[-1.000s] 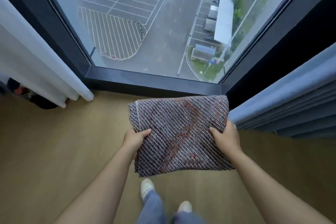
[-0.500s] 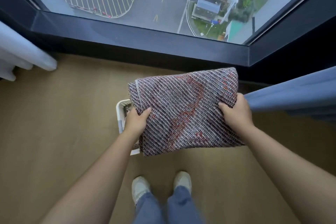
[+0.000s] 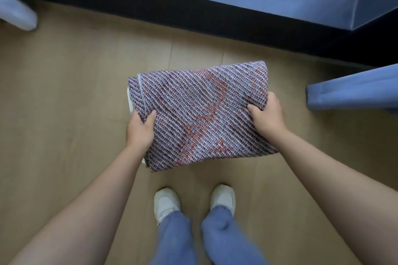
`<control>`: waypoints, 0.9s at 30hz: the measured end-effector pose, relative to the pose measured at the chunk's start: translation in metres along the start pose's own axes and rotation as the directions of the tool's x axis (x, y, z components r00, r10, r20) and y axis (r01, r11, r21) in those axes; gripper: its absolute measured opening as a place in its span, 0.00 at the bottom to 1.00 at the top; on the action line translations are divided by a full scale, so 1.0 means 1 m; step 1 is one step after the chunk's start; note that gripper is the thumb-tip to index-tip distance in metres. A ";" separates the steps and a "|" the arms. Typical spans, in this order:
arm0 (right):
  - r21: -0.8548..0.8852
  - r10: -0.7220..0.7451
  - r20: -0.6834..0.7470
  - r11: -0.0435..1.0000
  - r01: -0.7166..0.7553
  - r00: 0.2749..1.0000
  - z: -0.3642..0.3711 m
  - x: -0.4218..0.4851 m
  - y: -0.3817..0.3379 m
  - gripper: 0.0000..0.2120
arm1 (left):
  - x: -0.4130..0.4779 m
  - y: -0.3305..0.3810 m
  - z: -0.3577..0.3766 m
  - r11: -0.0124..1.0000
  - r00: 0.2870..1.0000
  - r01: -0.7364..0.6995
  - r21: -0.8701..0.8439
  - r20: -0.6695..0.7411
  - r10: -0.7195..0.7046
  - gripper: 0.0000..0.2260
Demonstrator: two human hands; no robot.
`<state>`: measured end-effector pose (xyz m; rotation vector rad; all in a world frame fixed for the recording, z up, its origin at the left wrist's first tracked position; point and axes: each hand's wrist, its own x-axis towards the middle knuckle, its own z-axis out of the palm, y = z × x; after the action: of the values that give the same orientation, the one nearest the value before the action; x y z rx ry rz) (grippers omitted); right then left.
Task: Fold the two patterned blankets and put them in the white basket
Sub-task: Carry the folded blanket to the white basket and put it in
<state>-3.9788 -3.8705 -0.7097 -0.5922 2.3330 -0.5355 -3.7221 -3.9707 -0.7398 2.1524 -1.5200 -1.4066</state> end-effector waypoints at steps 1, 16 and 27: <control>0.011 -0.002 0.002 1.000 0.002 1.000 0.005 0.002 0.000 0.14 | 0.003 -0.003 0.000 1.000 1.000 0.005 0.000 -0.031 -0.005 0.13; -0.609 -0.294 0.488 0.561 0.562 0.822 0.076 0.037 0.038 0.64 | 0.041 -0.048 0.017 0.333 0.848 -0.526 0.782 0.455 0.271 0.61; -0.758 -0.201 0.538 0.309 0.575 0.818 0.128 0.079 0.071 0.69 | 0.086 -0.087 0.072 0.300 0.895 -0.445 0.844 0.426 0.131 0.65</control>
<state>-3.9640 -3.8835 -0.8750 -1.6665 1.9118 0.7453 -3.7148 -3.9721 -0.8816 1.8430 -3.2624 -0.7007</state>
